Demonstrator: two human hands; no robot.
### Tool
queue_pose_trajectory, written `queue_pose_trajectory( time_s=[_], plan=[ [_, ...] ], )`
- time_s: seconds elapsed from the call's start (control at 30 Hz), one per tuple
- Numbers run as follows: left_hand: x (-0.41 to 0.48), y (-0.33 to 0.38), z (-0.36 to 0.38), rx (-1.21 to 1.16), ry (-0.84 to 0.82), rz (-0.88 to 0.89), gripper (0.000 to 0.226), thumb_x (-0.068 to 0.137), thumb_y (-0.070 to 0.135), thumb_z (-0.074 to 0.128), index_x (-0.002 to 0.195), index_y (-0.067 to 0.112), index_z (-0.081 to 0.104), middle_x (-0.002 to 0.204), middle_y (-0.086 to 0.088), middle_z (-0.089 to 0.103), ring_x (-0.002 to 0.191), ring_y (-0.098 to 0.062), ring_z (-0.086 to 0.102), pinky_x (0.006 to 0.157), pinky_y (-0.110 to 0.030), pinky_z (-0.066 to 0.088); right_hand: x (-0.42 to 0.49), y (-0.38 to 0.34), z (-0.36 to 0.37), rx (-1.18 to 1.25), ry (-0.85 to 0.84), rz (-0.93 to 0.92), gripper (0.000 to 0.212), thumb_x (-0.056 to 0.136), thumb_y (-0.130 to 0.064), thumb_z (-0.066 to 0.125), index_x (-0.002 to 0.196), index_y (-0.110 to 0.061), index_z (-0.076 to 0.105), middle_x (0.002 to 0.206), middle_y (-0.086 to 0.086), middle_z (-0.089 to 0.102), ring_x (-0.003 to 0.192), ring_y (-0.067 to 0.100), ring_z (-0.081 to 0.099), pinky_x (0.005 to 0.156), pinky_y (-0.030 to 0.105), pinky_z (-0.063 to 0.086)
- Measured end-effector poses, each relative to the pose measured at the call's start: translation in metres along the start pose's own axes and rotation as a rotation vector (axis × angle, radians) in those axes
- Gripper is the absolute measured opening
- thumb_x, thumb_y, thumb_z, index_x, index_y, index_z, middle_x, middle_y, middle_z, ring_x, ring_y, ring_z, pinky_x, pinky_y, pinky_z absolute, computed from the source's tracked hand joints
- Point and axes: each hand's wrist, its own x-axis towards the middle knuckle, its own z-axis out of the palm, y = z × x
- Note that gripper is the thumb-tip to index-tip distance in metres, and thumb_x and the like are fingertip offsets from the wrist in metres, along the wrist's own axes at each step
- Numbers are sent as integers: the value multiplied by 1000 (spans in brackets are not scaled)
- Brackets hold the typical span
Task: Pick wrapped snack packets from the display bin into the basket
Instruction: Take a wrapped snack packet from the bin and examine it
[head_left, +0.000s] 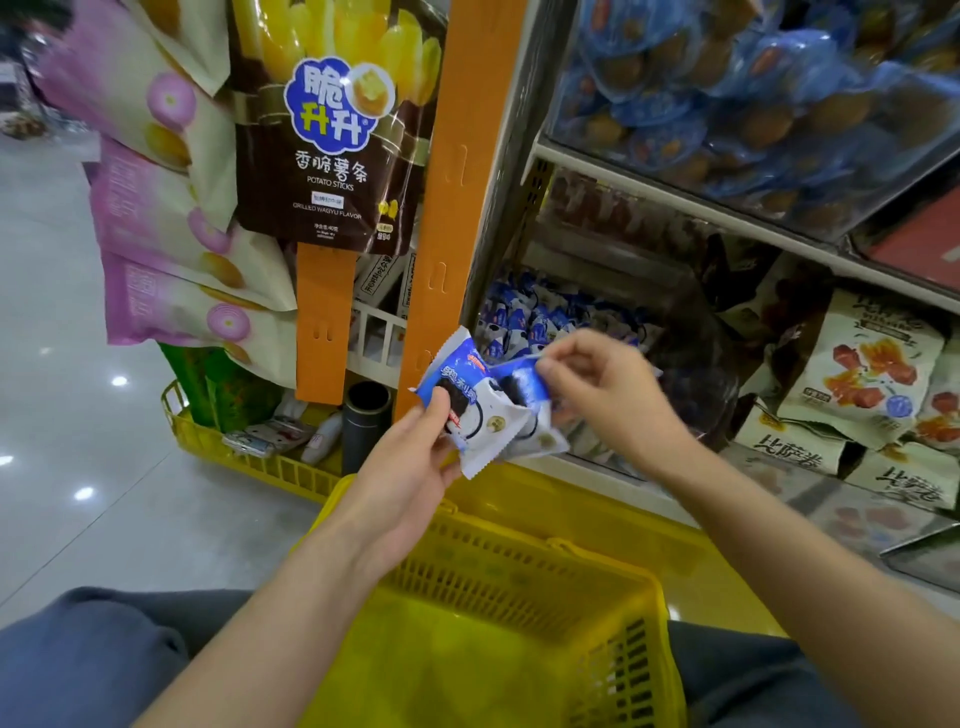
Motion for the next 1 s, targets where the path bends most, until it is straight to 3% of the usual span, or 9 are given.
queue_pose_trajectory(
  time_s=[0.13, 0.37, 0.43, 0.5, 0.6, 0.7, 0.77, 0.87, 1.0],
  plan=[
    [-4, -6, -4, -10, -68, -84, 44, 93, 39, 37, 132, 20, 47, 122, -7, 64, 110, -26, 62, 97, -49, 45, -16, 1, 16, 136, -88, 111, 8, 91, -8, 55, 85, -13, 57, 74, 1, 64, 58, 4, 64, 55, 23, 56],
    [-6, -5, -11, 114, -157, -233, 53, 83, 49, 46, 124, 18, 56, 116, -6, 68, 107, -23, 64, 89, -42, 52, -29, -6, 13, 147, -294, 174, 15, 96, -25, 45, 95, -20, 59, 81, -9, 69, 69, 0, 63, 58, 17, 53],
    [-8, -6, -9, 124, -164, -227, 50, 84, 46, 46, 122, 16, 57, 112, -7, 69, 101, -21, 67, 74, -35, 56, -32, -5, 13, 87, -326, 170, 14, 93, -27, 51, 87, -20, 62, 83, -8, 67, 77, 1, 63, 65, 21, 55],
    [-7, -7, -8, 145, -130, -218, 54, 80, 46, 50, 122, 12, 56, 109, -10, 70, 99, -23, 67, 72, -34, 56, -34, -4, 13, 44, -297, 158, 10, 89, -25, 59, 79, -24, 63, 76, -13, 66, 77, -2, 62, 73, 23, 55],
    [-3, -10, -8, 144, -74, -193, 58, 75, 45, 55, 121, 8, 53, 114, -14, 67, 106, -28, 64, 92, -45, 50, -32, -6, 7, 70, -228, 141, 5, 87, -20, 63, 84, -18, 67, 73, -12, 68, 72, -5, 62, 69, 13, 51],
    [-1, -8, -9, 134, -42, -145, 42, 74, 39, 59, 106, 12, 58, 108, -10, 69, 94, -19, 66, 84, -38, 50, -24, -10, -3, 95, -179, 172, 6, 87, -22, 62, 88, -21, 68, 75, -10, 70, 69, -2, 64, 60, 14, 51],
    [0, -7, -11, 152, -12, -115, 36, 78, 31, 60, 111, 14, 60, 101, -4, 70, 87, -13, 65, 78, -32, 48, -11, -13, -12, 98, -102, 180, 7, 88, -21, 61, 89, -22, 68, 74, -7, 70, 65, 3, 65, 59, 19, 54],
    [3, -6, -13, 157, 75, -94, 28, 88, 20, 57, 116, 14, 57, 103, -6, 70, 94, -15, 66, 89, -36, 48, 18, -13, -30, 129, 122, 133, 5, 88, -16, 61, 86, -14, 66, 67, -3, 62, 56, 2, 58, 55, 17, 53],
    [5, -2, -11, 158, 126, -63, 20, 90, 19, 57, 110, 15, 57, 96, -4, 71, 84, -11, 69, 84, -32, 51, 56, 10, -31, -188, 271, 125, 15, 87, -22, 63, 98, -11, 61, 79, 0, 64, 69, 12, 64, 67, 27, 57]
  ],
)
